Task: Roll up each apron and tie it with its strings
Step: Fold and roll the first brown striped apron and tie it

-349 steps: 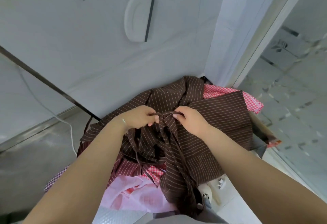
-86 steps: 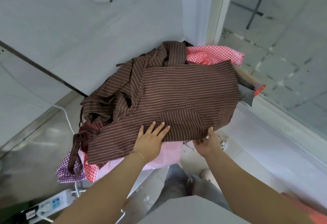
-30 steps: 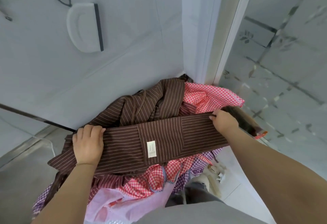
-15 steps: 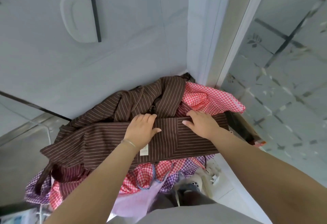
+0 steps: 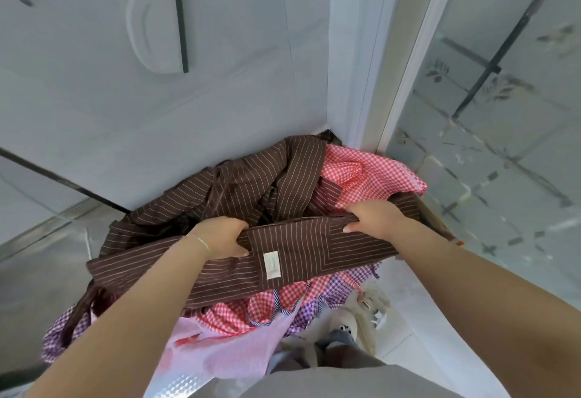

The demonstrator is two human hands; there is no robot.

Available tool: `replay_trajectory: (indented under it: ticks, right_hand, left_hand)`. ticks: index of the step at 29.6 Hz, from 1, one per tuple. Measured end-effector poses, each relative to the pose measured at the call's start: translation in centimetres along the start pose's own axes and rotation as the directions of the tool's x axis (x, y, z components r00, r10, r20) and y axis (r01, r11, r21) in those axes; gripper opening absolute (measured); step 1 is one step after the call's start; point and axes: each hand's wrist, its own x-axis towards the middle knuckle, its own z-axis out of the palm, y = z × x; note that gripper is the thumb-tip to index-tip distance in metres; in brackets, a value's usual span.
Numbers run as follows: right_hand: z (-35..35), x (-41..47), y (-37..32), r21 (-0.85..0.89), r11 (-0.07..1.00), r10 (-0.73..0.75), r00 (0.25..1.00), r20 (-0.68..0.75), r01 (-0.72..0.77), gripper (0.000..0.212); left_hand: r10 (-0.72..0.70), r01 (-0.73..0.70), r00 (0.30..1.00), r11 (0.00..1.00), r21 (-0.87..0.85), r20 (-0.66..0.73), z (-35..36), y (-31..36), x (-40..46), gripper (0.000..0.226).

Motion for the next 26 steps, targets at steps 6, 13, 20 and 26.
replay_trajectory:
  ticks: [6, 13, 20, 26]
  right_hand:
    - [-4.5, -1.8, -1.8, -0.014, 1.0, 0.011, 0.981, -0.192, -0.014, 0.022]
    - [-8.0, -4.6, -4.4, 0.054, 0.998, 0.033, 0.463, -0.886, 0.032, 0.028]
    - [1.1, -3.1, -2.2, -0.168, 0.909, 0.226, 0.789, -0.571, -0.382, 0.017]
    - [6.3, -3.5, -2.3, 0.122, 0.868, 0.497, 0.847, -0.19, -0.482, 0.027]
  left_hand:
    - [0.038, -0.055, 0.997, 0.949, -0.31, -0.062, -5.3, -3.9, -5.8, 0.025]
    - [0.117, -0.14, 0.513, 0.989, 0.052, -0.85, -8.5, -3.4, -11.6, 0.019]
    - [0.195, -0.061, 0.905, 0.939, 0.338, -0.378, 4.6, 0.8, -7.2, 0.031]
    - [0.039, -0.008, 0.992, 0.971, 0.241, -0.121, 11.9, 3.4, -4.4, 0.036]
